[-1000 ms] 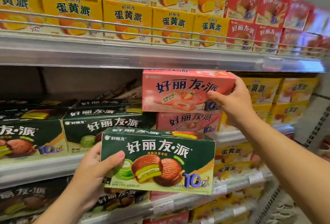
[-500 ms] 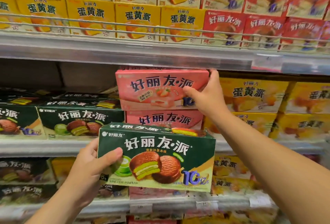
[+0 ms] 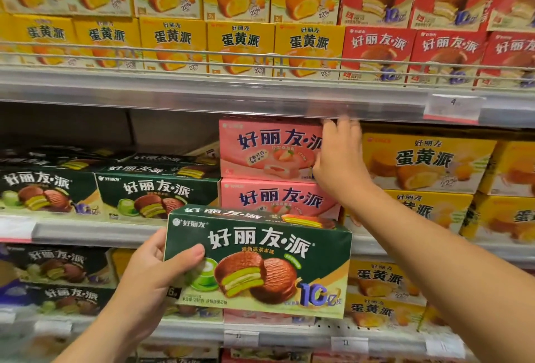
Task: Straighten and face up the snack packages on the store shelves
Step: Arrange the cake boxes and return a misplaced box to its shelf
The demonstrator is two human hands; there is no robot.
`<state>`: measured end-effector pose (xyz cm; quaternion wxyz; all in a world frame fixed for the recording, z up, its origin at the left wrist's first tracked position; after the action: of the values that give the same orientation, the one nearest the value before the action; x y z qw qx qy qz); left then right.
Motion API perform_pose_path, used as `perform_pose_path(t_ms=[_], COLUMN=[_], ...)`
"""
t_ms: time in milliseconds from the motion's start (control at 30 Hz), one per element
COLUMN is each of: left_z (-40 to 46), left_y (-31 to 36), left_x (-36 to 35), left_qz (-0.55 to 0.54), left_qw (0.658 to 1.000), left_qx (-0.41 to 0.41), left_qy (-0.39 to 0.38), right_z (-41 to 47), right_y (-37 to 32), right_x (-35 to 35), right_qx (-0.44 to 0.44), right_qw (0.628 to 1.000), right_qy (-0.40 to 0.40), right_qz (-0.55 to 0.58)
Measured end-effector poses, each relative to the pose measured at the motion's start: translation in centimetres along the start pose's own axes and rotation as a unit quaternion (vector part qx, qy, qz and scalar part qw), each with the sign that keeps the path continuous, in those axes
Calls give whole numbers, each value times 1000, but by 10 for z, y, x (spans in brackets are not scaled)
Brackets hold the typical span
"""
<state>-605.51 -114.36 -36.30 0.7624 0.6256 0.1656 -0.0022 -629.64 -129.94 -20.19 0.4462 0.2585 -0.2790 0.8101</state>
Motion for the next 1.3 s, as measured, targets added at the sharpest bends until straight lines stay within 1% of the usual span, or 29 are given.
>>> perform_pose_path(t_ms=[100, 167, 267, 433, 633, 800, 900, 967, 1033, 1100, 1167, 1233, 1267, 1300], left_z=[1, 1, 1, 3, 7, 9, 11, 11, 10, 10, 10, 10, 11, 13], left_y=[-3, -4, -5, -4, -3, 3, 6, 8, 13, 22, 33, 47, 55, 63], left_x=[1, 1, 2, 2, 3, 4, 7, 10, 14, 23, 37, 54, 63, 71], left_qz=[6, 7, 6, 18, -3, -3, -5, -10, -8, 2, 9, 13, 15, 16], left_qw=[1000, 1000, 1000, 1000, 1000, 1000, 1000, 999, 999, 998, 996, 994, 994, 993], left_qx=[1, 1, 7, -3, 5, -8, -15, -18, -26, -38, -49, -62, -72, -83], left_qy=[7, 12, 15, 8, 1, 9, 21, 32, 42, 56, 74, 87, 85, 78], right_z=[1, 3, 8, 12, 12, 12, 11, 8, -3, -20, -35, -46, -48, -48], right_y=[-16, -22, -25, -17, -10, -9, -10, -15, -27, -43, -61, -84, -96, -107], right_x=[-6, -7, -5, -3, -2, 0, 1, 4, 12, 22, 24, 16, 11, 8], right_qx=[57, 82, 97, 96, 97, 101, 98, 114, 168, 222, 240, 254, 265, 278], right_qw=[992, 986, 986, 985, 987, 987, 988, 989, 984, 967, 936, 907, 900, 899], right_qy=[-17, -13, -14, -23, -19, -15, -32, -40, -46, -77, -163, -260, -286, -291], right_qz=[-111, -142, -134, -138, -130, -121, -112, -87, -26, 96, 201, 213, 194, 172])
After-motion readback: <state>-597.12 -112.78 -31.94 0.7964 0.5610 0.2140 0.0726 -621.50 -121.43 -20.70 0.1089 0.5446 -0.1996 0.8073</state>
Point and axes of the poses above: each hand's wrist, its own z-axis towards the middle knuckle, its own x-axis out of the back of the hand, y = z × x, the point moved 7 cm from there along z, towards the middle knuckle, and after that the axes turned 1 degree about z, right-handed, at the moved point
